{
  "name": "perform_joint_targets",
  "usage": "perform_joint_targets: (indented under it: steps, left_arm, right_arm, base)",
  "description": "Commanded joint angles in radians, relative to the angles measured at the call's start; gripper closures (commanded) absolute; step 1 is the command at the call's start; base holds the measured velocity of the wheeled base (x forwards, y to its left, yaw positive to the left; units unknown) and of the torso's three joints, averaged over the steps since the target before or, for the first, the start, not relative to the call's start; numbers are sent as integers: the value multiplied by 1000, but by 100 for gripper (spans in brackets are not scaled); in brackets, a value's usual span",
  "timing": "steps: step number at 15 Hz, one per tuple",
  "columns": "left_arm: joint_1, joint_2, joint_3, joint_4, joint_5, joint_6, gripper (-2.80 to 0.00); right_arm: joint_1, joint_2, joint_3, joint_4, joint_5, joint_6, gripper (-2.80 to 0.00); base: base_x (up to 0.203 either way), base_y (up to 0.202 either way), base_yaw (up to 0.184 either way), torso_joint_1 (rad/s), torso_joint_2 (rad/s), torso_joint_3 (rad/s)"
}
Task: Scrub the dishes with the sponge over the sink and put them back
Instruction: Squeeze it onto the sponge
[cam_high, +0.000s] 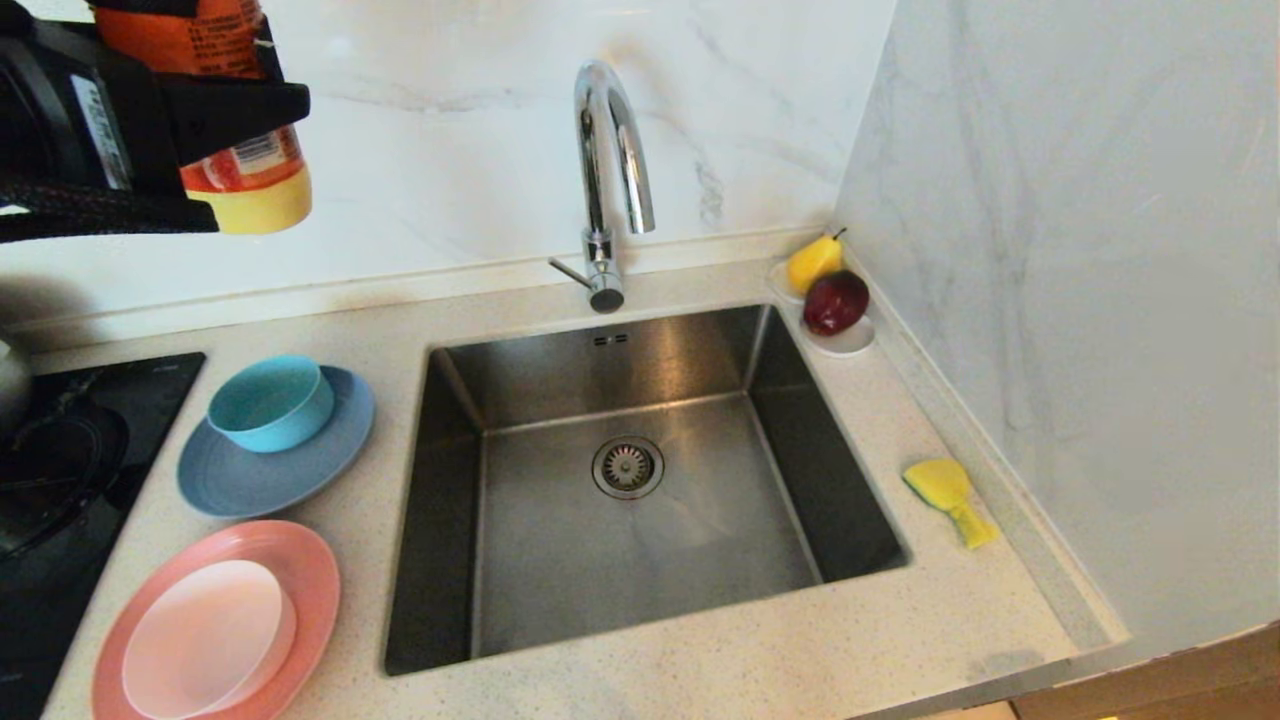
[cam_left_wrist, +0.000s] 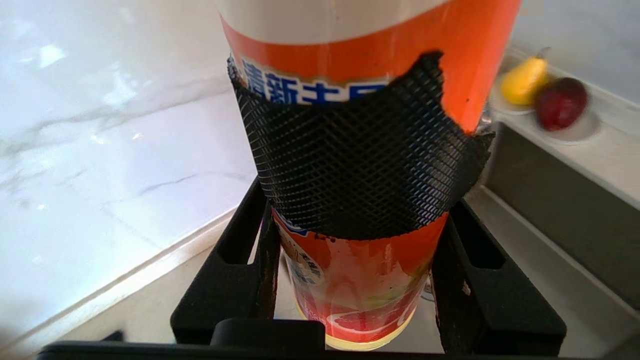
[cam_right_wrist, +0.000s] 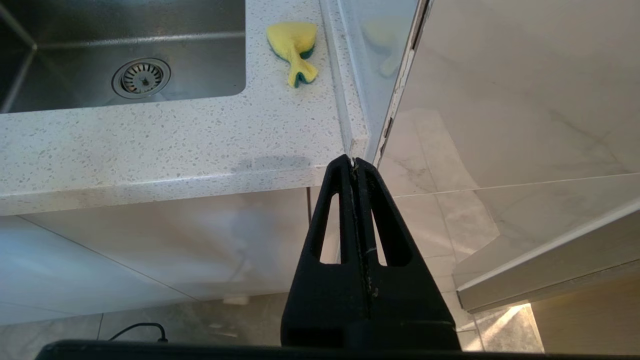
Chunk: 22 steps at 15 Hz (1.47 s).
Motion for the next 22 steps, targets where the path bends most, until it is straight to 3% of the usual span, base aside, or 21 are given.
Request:
perform_joint_targets:
  steps: [1,4,6,9,14,22]
  left_arm:
    - [-46,53,-75,36,13,21,0]
    - [-119,113,-153,41,36,86,0]
    - [-183,147,-187,38,99,141,0]
    - [-269,200,-214,30,142,210,0]
    - [-462,281,-218,25,289,247,0]
    - [-592,429,-237,-37,386,254,0]
  right_arm:
    - [0,-1,0,0,0,0,0]
    - [0,-2,0,0,0,0,0]
    - [1,-1,0,0,0,0,0]
    - [2,-2,0,0,0,0,0]
    - [0,-2,0,0,0,0,0]
    - [0,-1,0,0,0,0,0]
  base:
    - [0,0,0,0,0,0]
    - [0,0,0,0,0,0]
    - [0,0,0,0,0,0]
    - [0,0,0,0,0,0]
    - [0,0,0,0,0,0]
    - [0,0,0,0,0,0]
